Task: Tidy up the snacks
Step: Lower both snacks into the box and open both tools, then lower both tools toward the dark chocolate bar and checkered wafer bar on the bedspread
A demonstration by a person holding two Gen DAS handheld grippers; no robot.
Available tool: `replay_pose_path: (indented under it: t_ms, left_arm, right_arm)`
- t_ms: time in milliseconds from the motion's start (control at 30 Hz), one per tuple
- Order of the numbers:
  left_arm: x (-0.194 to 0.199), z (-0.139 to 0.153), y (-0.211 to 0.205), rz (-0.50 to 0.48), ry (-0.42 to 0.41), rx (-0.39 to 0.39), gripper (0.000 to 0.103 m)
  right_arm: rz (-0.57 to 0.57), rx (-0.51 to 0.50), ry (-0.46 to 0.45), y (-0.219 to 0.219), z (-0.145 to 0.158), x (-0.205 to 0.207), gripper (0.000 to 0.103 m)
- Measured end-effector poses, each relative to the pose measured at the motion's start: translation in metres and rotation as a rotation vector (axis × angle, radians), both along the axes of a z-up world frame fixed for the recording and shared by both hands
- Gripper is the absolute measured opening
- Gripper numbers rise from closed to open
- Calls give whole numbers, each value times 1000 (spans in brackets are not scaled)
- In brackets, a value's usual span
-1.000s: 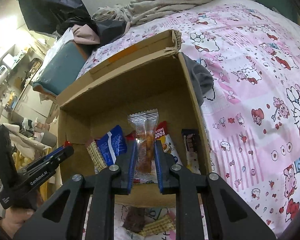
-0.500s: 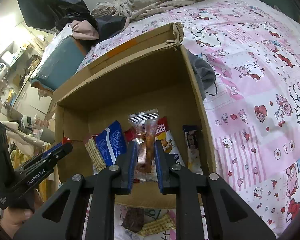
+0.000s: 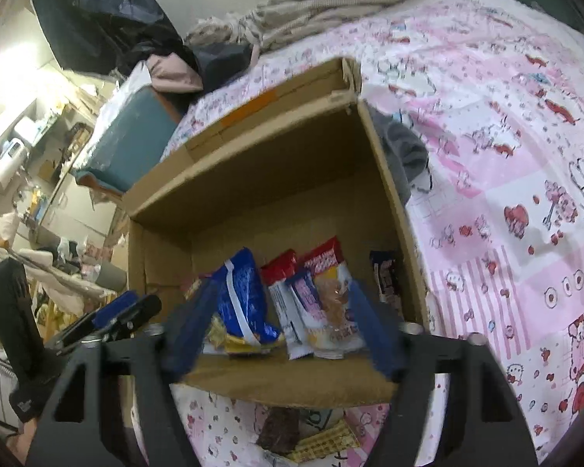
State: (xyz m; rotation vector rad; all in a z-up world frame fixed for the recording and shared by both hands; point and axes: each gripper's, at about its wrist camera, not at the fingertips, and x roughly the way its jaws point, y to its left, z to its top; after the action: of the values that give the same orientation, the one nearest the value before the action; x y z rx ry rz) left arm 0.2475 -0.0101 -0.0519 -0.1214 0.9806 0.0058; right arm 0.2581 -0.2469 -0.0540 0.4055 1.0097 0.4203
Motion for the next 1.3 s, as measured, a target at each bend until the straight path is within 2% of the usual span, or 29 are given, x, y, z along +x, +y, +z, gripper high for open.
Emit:
replay_pose_path:
  t_ms: [67, 100, 333, 500, 633, 800, 933, 1167, 1300]
  left_arm:
    - [-1, 2, 1, 13, -5, 6, 86]
    - [-2, 3, 2, 15, -8, 1, 87]
    - [-5, 5, 4, 15, -18, 0, 87]
    - [-13, 13, 12, 36, -41, -25, 87]
    - [-22, 18, 14, 41, -42, -18, 87]
    - [-41, 25, 18, 55, -56, -37, 99]
    - [-53, 24, 17, 57, -36, -43, 99]
    - [-72, 21, 12, 52, -20, -31, 99]
    - [-79, 18, 8, 54, -1, -51, 99]
  right_arm:
    - [0, -5, -9, 0, 3, 0, 77]
    - [-5, -3, -7, -1, 3, 0, 78]
    - [-17, -30, -11, -3, 4, -1, 83]
    - [-13, -44, -23, -3, 10, -7, 95]
    - [1, -66, -34, -2, 15, -21, 96]
    - [1, -64, -48, -3, 22, -39, 98]
    - [11, -78, -39, -1, 21, -49, 98]
    - [-24, -37, -1, -10, 18, -69, 98]
    - [-55, -6, 30, -18, 14, -81, 98]
